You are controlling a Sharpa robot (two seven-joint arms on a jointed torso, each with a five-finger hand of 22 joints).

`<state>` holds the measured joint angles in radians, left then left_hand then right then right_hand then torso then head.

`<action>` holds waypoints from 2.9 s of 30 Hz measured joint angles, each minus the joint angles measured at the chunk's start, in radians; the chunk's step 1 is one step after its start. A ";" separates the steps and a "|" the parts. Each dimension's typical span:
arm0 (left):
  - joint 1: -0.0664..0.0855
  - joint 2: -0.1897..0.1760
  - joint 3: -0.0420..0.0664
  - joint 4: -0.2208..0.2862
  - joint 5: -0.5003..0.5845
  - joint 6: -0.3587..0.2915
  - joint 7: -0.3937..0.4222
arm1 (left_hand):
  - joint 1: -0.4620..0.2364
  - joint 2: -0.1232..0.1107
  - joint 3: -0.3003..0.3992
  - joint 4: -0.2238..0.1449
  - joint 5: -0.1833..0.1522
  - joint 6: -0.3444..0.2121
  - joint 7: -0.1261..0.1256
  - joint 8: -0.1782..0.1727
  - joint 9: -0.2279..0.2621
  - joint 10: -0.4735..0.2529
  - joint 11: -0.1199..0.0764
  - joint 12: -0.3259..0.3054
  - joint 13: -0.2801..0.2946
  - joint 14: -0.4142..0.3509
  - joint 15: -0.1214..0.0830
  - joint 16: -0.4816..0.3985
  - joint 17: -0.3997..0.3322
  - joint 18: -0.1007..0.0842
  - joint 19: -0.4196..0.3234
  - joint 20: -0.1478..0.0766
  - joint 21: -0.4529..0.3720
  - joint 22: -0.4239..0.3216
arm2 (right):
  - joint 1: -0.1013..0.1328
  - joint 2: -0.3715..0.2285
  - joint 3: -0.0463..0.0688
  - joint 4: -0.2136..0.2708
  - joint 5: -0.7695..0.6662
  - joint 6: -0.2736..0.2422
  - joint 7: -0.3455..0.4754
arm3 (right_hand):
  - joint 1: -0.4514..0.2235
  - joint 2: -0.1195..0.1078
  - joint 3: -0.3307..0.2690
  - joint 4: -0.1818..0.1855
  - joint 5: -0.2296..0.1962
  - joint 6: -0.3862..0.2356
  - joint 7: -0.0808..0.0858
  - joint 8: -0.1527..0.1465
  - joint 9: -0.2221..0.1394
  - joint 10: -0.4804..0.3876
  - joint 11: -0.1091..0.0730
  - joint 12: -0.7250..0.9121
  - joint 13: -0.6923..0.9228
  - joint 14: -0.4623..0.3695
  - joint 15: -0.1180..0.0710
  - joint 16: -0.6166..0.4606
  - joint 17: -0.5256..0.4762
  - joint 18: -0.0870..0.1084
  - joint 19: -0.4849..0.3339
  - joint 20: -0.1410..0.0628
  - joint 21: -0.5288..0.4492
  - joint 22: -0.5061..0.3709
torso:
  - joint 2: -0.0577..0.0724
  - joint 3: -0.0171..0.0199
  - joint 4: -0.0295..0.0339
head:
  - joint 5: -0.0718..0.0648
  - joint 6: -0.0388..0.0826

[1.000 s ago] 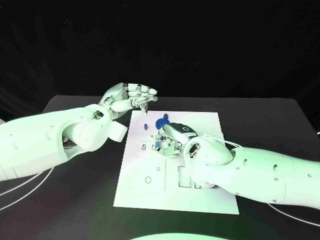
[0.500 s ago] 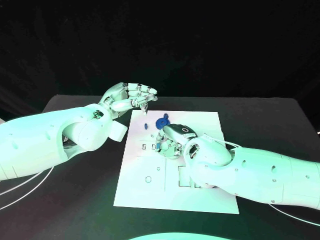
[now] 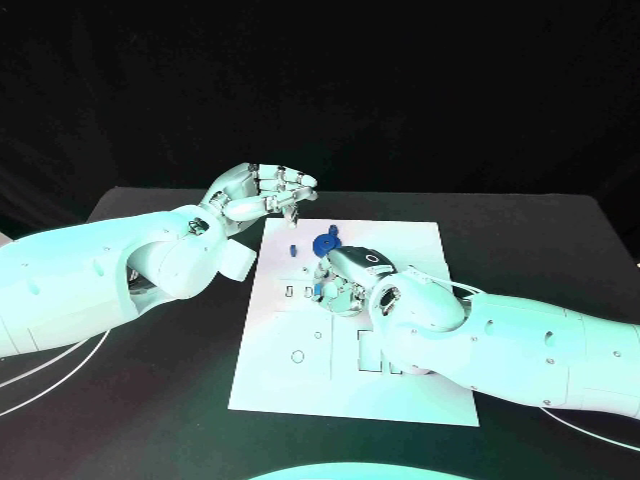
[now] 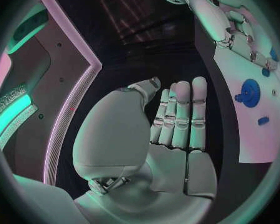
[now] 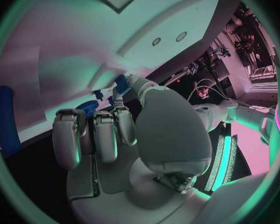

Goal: Assemble the parts on the task board

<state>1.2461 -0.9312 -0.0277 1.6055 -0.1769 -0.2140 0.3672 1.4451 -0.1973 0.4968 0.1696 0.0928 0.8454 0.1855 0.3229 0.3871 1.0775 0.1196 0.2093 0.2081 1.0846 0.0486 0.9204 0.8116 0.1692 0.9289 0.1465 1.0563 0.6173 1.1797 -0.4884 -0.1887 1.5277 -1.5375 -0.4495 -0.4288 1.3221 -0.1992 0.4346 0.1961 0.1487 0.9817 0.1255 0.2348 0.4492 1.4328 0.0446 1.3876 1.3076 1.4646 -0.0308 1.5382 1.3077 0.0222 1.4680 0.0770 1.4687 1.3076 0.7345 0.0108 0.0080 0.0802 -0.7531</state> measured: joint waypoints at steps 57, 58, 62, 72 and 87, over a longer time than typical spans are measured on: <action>0.038 0.034 0.000 -0.070 -0.486 0.166 -0.564 | -0.303 0.055 -0.179 0.125 0.000 0.012 -0.086 0.302 0.293 0.148 -0.094 0.982 0.804 0.381 -0.081 0.610 0.497 -0.078 0.410 -0.073 0.368 0.595 | 0.169 -0.412 0.023 0.155 0.489 0.137 0.393 | 0.127 0.055 -0.314 0.088 -0.007 -0.112 0.026 0.013 -0.013 -0.072 0.022 -0.067 0.000 0.002 0.024 -0.021 0.000 0.016 -0.004 0.018 -0.098 0.000 | -0.034 0.0093 -0.0074 | 0.006 -0.008; 0.042 0.042 0.000 -0.070 -0.527 0.184 -0.604 | -0.319 0.056 -0.187 0.126 0.000 0.005 -0.087 0.301 0.296 0.141 -0.091 0.976 0.797 0.381 -0.081 0.607 0.497 -0.078 0.410 -0.073 0.368 0.592 | 0.171 -0.416 0.023 0.144 0.511 0.137 0.395 | 0.127 0.055 -0.314 0.088 -0.007 -0.112 0.026 0.013 -0.013 -0.072 0.022 -0.067 0.000 0.002 0.024 -0.021 0.000 0.016 -0.004 0.018 -0.098 0.000 | -0.035 0.0103 -0.0071 | 0.007 -0.010; 0.051 0.080 -0.001 -0.077 -0.646 0.240 -0.719 | -0.364 0.065 -0.219 0.126 0.000 0.005 -0.087 0.298 0.308 0.137 -0.091 0.976 0.797 0.381 -0.081 0.606 0.496 -0.078 0.410 -0.073 0.368 0.597 | 0.177 -0.419 0.026 0.105 0.570 0.131 0.397 | 0.156 0.051 -0.303 0.076 0.036 -0.125 0.030 0.013 -0.014 -0.075 0.026 -0.067 0.000 0.002 0.024 -0.025 0.000 0.016 -0.004 0.018 -0.113 0.000 | -0.039 0.0123 -0.0047 | 0.010 -0.015; 0.063 0.154 -0.012 -0.103 -0.803 0.351 -0.893 | -0.393 0.076 -0.243 0.124 0.000 0.005 -0.087 0.300 0.326 0.141 -0.095 0.982 0.810 0.380 -0.081 0.606 0.496 -0.078 0.413 -0.069 0.368 0.609 | 0.182 -0.414 0.028 0.055 0.638 0.085 0.400 | 0.159 0.048 -0.296 0.084 0.060 -0.141 0.033 0.013 -0.019 -0.106 0.031 -0.104 -0.010 0.002 0.024 -0.037 0.000 0.016 -0.009 0.024 -0.142 0.000 | -0.040 0.0142 -0.0047 | 0.018 -0.021; 0.068 0.228 -0.043 -0.144 -0.851 0.412 -0.954 | -0.396 0.081 -0.243 0.124 0.000 0.005 -0.087 0.305 0.334 0.141 -0.095 0.986 0.805 0.380 -0.081 0.606 0.496 -0.078 0.413 -0.069 0.372 0.612 | 0.184 -0.364 0.029 0.028 0.785 -0.075 0.496 | 0.168 0.019 -0.188 0.090 0.087 -0.164 0.032 0.022 -0.026 -0.398 0.043 -0.650 -0.518 -0.146 0.029 -0.601 -0.512 0.155 -0.308 0.022 -0.944 -0.359 | -0.039 0.0139 -0.0072 | 0.006 -0.030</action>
<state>1.3140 -0.7033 -0.0702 1.4613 -1.0278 0.1980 -0.5866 1.0492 -0.1165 0.2537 0.2938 0.0928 0.8507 0.0981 0.6276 0.7211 1.2188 0.0249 1.1957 1.0127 1.4650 -0.0320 1.5264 1.3078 0.0910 1.3421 0.0771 1.4279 1.2297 1.3632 -0.8527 -0.1599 1.5557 -0.7525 -0.5241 0.0672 1.4897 -0.1800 0.2469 0.2860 0.2360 0.8172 0.1577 0.2563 0.4230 1.0353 0.0876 0.7379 0.7899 1.3182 -0.0021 0.9372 0.7954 0.1777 1.1596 0.0988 0.5244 0.9483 0.6954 0.0247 0.0008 0.0864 -0.7836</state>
